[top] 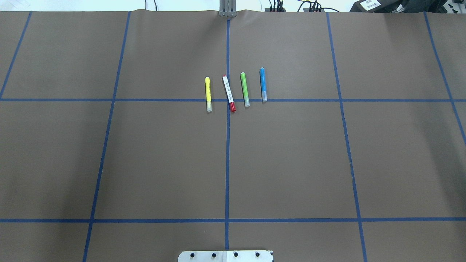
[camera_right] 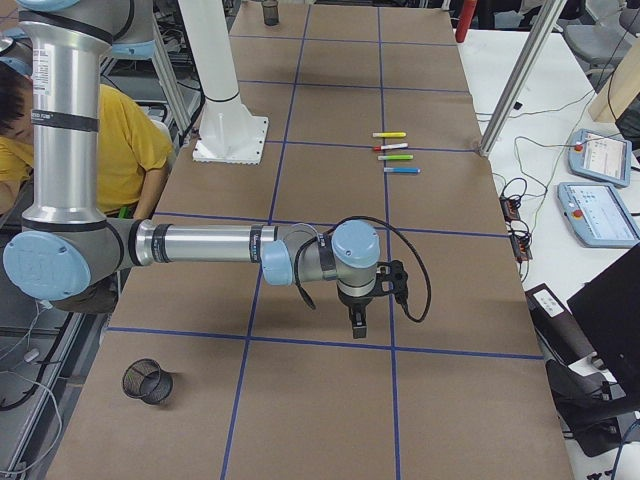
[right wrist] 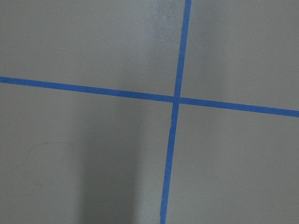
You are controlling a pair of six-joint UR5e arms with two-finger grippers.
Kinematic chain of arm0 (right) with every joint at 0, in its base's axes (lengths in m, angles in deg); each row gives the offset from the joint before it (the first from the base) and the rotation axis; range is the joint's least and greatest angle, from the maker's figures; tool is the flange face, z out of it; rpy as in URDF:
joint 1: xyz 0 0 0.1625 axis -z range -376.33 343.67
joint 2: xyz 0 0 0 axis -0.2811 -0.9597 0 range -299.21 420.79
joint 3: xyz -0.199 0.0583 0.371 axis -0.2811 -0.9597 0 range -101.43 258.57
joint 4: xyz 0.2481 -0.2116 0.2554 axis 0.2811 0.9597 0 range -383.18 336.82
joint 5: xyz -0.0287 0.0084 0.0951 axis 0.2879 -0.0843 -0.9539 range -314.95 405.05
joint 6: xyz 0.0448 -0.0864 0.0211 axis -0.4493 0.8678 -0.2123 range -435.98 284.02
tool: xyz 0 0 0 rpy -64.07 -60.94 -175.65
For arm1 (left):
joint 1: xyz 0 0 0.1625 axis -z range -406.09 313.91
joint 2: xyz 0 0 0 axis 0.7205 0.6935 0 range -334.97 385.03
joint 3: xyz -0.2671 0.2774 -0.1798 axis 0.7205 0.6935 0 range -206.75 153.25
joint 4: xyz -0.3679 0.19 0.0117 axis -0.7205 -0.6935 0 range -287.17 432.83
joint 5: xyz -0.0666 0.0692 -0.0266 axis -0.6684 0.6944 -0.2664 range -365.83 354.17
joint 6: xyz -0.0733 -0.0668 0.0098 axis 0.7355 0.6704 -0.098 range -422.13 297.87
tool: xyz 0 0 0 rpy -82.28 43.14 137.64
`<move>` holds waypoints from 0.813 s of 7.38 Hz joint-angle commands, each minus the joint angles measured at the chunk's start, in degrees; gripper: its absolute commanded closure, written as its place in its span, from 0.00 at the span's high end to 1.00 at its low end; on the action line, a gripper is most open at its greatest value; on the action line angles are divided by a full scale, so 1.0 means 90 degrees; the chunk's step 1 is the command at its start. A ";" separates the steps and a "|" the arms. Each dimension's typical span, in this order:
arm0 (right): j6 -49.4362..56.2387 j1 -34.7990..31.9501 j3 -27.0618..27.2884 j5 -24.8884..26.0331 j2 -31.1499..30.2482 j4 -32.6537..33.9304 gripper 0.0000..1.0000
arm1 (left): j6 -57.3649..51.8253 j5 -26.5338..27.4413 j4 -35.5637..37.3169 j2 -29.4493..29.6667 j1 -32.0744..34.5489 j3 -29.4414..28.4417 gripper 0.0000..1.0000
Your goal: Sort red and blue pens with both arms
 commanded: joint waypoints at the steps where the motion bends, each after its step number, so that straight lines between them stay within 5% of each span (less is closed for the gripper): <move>1: -0.0016 0.0000 -0.0007 -0.0006 0.0000 0.0000 1.00 | 0.0000 0.0001 0.0019 0.0000 0.0000 0.0009 1.00; 6: -0.0055 0.0000 -0.0007 -0.0006 0.0039 -0.0010 1.00 | 0.0348 0.0001 0.0097 0.0078 -0.0020 -0.0077 1.00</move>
